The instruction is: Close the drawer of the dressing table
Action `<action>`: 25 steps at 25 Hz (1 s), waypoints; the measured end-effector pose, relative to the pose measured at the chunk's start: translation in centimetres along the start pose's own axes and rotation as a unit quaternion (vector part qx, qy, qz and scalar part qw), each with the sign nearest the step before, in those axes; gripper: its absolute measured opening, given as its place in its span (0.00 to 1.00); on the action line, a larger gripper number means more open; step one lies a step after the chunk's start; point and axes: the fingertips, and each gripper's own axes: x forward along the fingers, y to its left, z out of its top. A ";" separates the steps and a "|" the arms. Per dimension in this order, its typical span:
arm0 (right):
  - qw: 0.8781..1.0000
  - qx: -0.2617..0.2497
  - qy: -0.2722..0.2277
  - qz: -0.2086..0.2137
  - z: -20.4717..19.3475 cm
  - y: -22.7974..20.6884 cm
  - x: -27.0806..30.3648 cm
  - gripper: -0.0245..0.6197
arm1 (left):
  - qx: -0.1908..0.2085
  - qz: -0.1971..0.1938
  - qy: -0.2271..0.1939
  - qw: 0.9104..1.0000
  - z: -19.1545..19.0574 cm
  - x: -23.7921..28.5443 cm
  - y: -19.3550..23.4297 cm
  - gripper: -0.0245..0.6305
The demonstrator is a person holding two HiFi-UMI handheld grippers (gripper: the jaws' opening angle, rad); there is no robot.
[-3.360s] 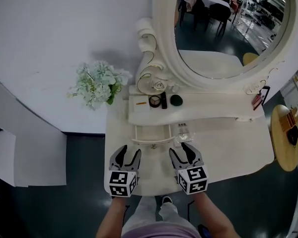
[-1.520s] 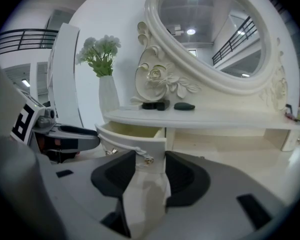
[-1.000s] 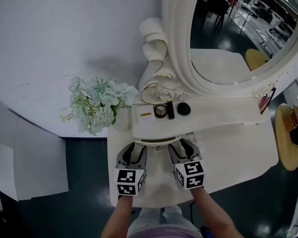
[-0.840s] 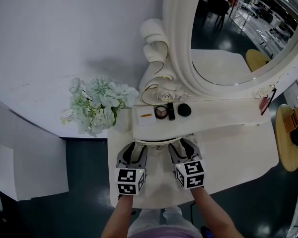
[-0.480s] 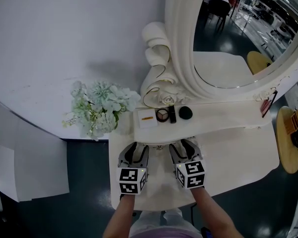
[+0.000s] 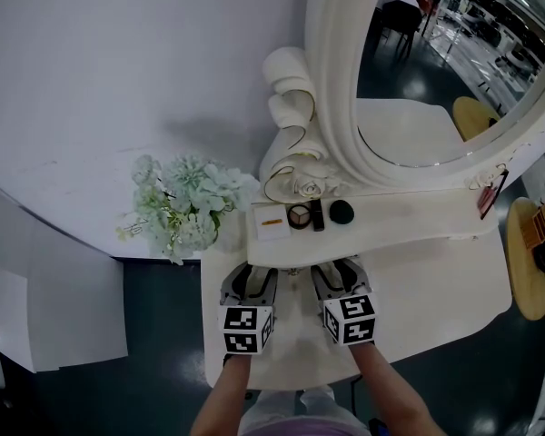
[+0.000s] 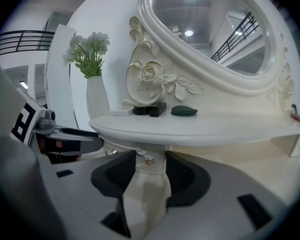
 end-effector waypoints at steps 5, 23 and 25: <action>1.000 0.000 -0.001 -0.002 0.2 -0.2 0.3 0.33 | -0.001 -0.001 0.002 1.000 0.2 0.3 0.1 0.34; 0.999 0.028 -0.016 -0.004 0.2 0.1 -2.4 0.33 | -0.010 0.008 0.005 1.000 -0.7 -2.3 0.3 0.34; 0.999 0.031 -0.020 -0.001 0.2 0.6 -3.1 0.31 | -0.009 0.009 0.001 1.000 -0.6 -2.9 0.1 0.34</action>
